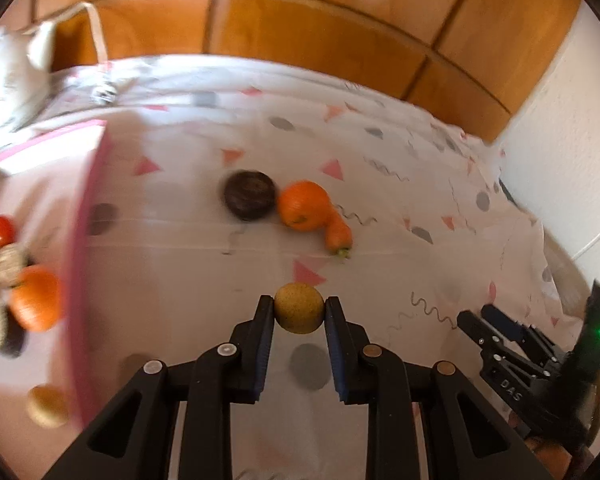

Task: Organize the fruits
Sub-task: 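Carry the yellow fruit into the tray and open the left gripper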

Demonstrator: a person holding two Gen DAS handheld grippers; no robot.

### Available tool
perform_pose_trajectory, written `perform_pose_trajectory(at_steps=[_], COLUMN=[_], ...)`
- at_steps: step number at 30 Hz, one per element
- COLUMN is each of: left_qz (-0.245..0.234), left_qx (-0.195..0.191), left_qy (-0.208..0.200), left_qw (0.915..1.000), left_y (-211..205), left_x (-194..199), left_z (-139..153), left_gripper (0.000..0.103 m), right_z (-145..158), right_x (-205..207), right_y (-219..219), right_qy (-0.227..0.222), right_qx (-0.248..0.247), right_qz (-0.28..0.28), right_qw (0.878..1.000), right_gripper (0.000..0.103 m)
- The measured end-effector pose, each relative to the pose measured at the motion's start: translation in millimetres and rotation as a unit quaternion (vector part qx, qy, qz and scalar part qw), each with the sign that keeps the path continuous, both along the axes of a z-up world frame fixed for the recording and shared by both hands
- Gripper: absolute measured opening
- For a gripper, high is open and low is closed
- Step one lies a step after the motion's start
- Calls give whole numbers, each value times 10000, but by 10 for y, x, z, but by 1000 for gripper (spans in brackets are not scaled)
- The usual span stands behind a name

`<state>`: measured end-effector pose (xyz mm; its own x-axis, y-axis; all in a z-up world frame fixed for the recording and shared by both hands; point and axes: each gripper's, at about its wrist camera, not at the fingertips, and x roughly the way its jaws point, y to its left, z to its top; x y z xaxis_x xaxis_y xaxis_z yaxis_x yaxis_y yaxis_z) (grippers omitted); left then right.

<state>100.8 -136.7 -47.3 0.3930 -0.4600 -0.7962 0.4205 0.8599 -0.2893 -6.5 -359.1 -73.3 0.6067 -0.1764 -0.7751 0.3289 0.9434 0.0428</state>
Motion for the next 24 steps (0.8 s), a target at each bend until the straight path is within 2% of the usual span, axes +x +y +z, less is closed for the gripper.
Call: perform_pose_trajectory(at_steps=[6,14,19,24], left_qz=[845,1907,2326,2589], left_qx=[-44,101,186,154], left_qy=[-308,-406,-381,-412], left_qw=[9959,9808,9716,9649], left_y=[630,1509,1835,1973], left_x=[-83,-241,-361,-446], left_z=[248,288,224,226], left_gripper=[26,26,26,26], right_z=[-12,-12,-27,-35], right_x=[-2,1,5,5], right_y=[51,111,148,175], right_qy=[21,56,104,135], right_qx=[-58,-104,-113,-115], right_qz=[10,40,59,79], right_qw=[10000,9999,9999,9998], right_gripper=[48,48,48,48])
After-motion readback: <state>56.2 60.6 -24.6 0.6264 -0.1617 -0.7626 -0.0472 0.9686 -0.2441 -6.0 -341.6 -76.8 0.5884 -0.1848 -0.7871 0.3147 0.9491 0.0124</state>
